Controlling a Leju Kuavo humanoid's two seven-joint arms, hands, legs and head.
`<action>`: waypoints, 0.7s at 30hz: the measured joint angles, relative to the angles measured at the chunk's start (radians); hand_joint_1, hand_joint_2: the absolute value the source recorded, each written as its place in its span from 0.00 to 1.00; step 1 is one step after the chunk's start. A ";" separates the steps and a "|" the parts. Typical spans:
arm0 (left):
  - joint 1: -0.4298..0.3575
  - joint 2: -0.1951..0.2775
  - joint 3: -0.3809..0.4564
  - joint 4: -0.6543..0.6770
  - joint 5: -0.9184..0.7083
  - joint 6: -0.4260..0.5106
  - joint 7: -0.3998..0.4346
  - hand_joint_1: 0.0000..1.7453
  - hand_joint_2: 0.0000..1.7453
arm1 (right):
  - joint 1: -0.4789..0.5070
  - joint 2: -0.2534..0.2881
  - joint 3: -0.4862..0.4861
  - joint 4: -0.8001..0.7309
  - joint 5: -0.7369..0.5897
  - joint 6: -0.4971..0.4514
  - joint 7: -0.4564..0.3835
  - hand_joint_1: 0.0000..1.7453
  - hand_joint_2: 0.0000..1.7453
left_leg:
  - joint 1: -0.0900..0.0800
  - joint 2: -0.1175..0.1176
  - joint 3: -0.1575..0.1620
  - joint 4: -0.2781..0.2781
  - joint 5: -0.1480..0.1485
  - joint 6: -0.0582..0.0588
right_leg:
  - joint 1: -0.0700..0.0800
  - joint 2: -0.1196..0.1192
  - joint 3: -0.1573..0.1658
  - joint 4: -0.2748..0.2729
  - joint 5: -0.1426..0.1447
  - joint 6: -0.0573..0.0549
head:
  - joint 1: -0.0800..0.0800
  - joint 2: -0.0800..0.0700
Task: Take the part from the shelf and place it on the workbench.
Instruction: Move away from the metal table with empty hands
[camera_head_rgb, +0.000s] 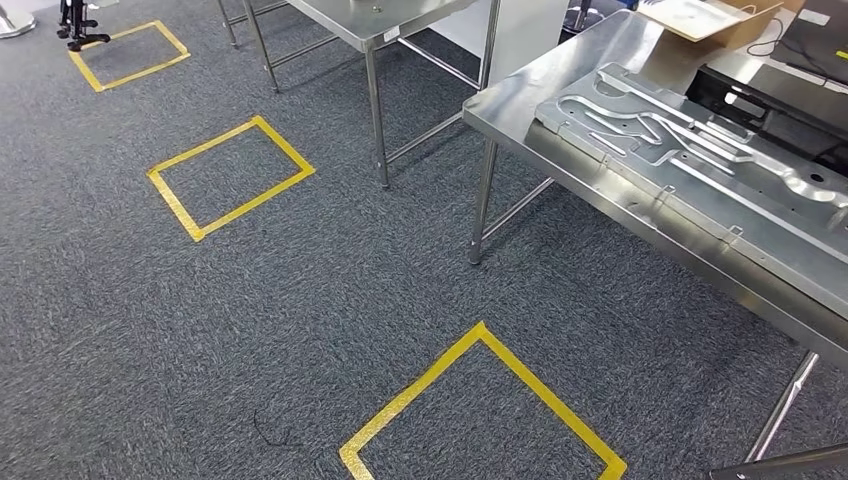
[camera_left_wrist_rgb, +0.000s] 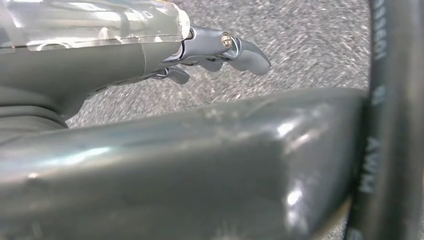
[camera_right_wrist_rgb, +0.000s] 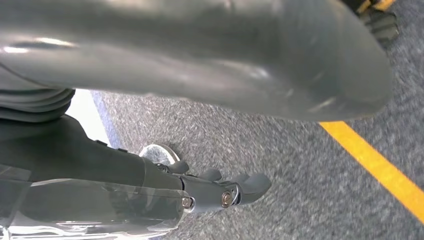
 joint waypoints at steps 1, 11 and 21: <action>0.001 0.001 0.001 0.000 0.000 0.000 0.001 0.00 0.00 | 0.000 0.000 0.000 0.000 0.001 0.001 0.001 0.00 0.00 | 0.000 0.019 -0.007 0.015 -0.010 -0.005 | -0.002 -0.012 0.003 -0.005 0.002 -0.007 | 0.000 0.000; -0.001 0.005 0.005 0.000 0.000 0.000 0.001 0.00 0.00 | 0.003 0.001 -0.004 0.003 0.015 0.004 0.005 0.00 0.00 | 0.004 0.171 -0.001 0.033 -0.011 -0.016 | 0.006 -0.147 0.027 -0.010 -0.016 -0.006 | -0.001 0.000; -0.004 0.003 0.009 0.000 0.000 -0.001 -0.003 0.00 0.00 | -0.007 -0.001 -0.012 0.004 0.019 0.002 0.005 0.00 0.00 | 0.000 0.096 0.016 -0.023 0.010 0.034 | 0.000 -0.059 -0.088 0.248 -0.152 0.030 | 0.000 0.000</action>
